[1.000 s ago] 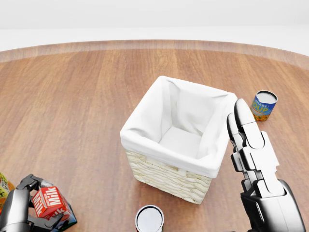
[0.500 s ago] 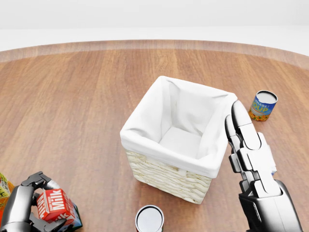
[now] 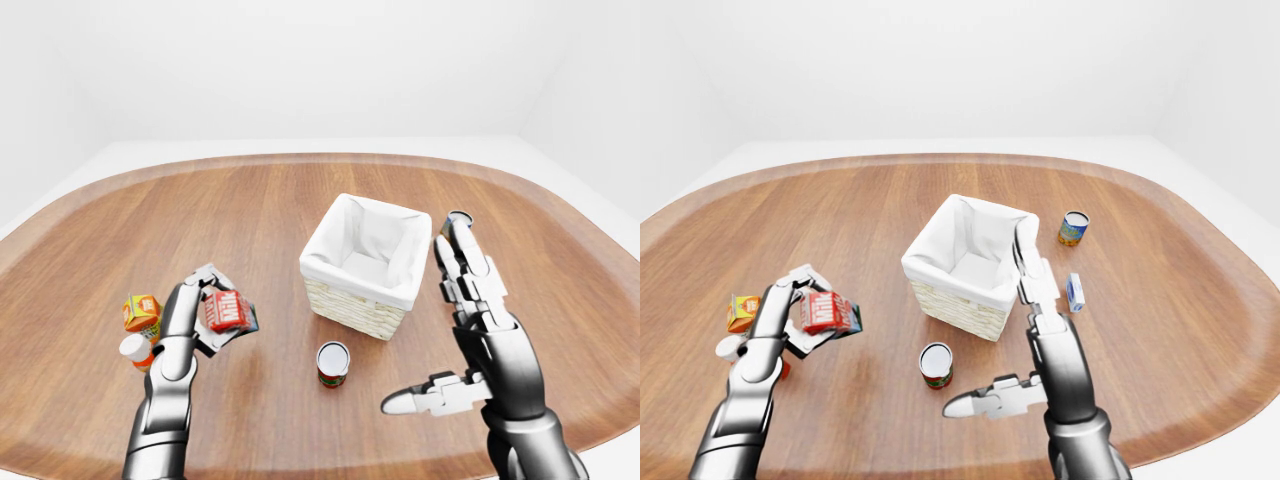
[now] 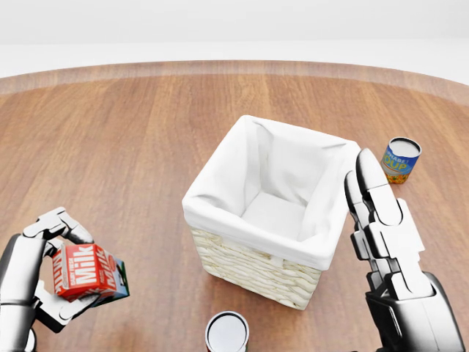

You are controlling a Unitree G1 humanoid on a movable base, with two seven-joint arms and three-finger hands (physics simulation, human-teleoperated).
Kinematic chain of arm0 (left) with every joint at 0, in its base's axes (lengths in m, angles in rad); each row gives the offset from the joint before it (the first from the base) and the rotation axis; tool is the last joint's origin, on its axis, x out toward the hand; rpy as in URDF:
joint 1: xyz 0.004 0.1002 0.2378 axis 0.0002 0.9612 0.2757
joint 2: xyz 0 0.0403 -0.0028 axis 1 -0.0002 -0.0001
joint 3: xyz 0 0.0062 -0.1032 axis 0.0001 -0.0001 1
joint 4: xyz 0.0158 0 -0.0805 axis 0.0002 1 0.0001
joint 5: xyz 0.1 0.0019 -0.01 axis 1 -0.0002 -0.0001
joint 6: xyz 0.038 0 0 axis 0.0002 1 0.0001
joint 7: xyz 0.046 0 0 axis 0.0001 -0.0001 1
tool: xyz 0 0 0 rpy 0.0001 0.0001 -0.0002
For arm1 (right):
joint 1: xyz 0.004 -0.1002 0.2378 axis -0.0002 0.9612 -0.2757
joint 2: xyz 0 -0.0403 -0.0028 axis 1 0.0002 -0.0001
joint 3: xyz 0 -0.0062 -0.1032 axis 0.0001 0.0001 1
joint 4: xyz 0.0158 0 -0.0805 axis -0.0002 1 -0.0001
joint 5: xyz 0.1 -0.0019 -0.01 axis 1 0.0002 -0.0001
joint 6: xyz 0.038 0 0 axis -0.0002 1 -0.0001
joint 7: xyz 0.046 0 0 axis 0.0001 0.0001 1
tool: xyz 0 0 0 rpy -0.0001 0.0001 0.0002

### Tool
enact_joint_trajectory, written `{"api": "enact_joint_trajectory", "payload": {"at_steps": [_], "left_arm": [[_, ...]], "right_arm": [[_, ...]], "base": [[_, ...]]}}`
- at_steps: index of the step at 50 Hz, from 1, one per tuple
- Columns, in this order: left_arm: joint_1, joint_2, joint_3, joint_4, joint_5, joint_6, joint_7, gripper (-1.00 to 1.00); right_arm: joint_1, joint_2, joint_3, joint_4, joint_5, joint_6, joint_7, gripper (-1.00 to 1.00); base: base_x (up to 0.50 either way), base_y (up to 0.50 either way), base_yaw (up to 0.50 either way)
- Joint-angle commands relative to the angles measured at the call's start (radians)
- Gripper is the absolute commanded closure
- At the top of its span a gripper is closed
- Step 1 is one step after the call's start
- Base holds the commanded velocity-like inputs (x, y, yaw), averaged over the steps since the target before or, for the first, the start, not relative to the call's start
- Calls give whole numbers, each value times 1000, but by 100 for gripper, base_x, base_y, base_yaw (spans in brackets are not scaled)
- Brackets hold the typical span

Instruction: Pick the milk and place it in the basket.

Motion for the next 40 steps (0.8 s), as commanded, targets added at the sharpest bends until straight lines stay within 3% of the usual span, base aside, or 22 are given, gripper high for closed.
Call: {"api": "enact_joint_trajectory", "payload": {"at_steps": [1,7,16,19,31,34,36,39,40], "left_arm": [[-18,1,33,-196,-70,0,-48,100],[-11,-8,36,-303,-89,0,-98,100],[-67,4,42,-451,-82,1,-150,100],[-92,6,35,-459,-83,28,-153,100],[-145,-6,-7,-504,-80,87,-162,100],[-176,-6,-14,-529,-89,127,-169,100],[-187,-6,-21,-534,-87,135,-168,100],[-212,-6,-30,-571,-87,175,-181,100],[-227,-5,-31,-585,-94,175,-188,100]], "right_arm": [[-1,4,-4,-2,1,0,3,-100],[-3,5,-4,1,0,0,3,-100],[-1,3,-4,-3,4,0,3,-100],[-3,3,-5,4,3,0,4,-100],[-2,7,-14,-2,10,0,12,-100],[-8,9,-16,-5,10,0,12,-100],[-4,8,-14,-4,10,0,13,-100],[-4,8,-13,-3,10,0,13,-100],[-2,8,-13,-5,9,0,13,-100]], "base": [[0,0,0],[0,0,0],[0,0,0],[0,0,0],[0,0,0],[0,0,0],[0,0,0],[0,0,0],[0,0,0]]}}
